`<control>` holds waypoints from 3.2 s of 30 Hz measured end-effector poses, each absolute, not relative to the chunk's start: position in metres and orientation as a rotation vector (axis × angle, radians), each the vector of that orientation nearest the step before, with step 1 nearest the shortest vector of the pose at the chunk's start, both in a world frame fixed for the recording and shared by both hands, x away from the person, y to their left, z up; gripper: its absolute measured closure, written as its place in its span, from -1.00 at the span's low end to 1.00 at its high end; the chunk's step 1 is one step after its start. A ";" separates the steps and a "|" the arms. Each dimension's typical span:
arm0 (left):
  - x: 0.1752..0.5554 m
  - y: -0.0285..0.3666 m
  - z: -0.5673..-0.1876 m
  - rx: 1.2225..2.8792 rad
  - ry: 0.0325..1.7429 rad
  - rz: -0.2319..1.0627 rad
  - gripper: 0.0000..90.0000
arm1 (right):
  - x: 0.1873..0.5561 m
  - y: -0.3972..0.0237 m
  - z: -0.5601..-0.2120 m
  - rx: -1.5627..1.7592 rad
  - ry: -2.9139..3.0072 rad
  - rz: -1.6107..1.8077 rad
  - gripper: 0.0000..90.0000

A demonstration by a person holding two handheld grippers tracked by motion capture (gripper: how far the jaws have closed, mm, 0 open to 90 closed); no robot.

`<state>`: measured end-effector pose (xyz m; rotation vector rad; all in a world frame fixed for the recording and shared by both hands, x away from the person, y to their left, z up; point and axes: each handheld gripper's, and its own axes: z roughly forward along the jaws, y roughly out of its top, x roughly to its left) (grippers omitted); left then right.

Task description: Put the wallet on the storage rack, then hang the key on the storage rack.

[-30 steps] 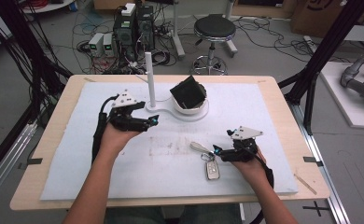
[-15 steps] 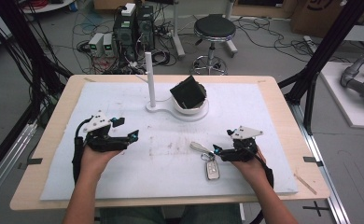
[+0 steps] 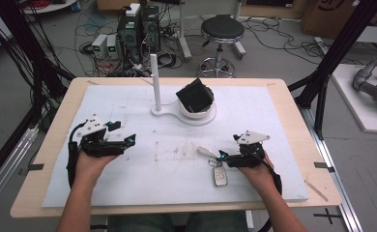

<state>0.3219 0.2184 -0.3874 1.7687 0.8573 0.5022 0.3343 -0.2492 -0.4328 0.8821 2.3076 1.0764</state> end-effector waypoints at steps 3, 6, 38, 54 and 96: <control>0.325 0.217 -0.389 1.781 0.866 0.500 -0.53 | 0.335 -0.250 -0.433 0.881 2.312 1.077 -0.58; 0.324 0.216 -0.389 1.777 0.864 0.497 -0.53 | 0.334 -0.251 -0.433 0.885 2.311 1.084 -0.58; 0.317 0.225 -0.384 1.781 0.861 0.558 -0.53 | 0.339 -0.211 -0.429 0.803 2.372 1.128 -0.58; 0.317 0.228 -0.388 1.790 0.870 0.547 -0.53 | 0.347 -0.209 -0.439 0.846 2.510 1.056 -0.33; 0.314 0.233 -0.385 1.799 0.870 0.571 -0.53 | 0.342 -0.210 -0.407 0.761 2.476 1.169 0.84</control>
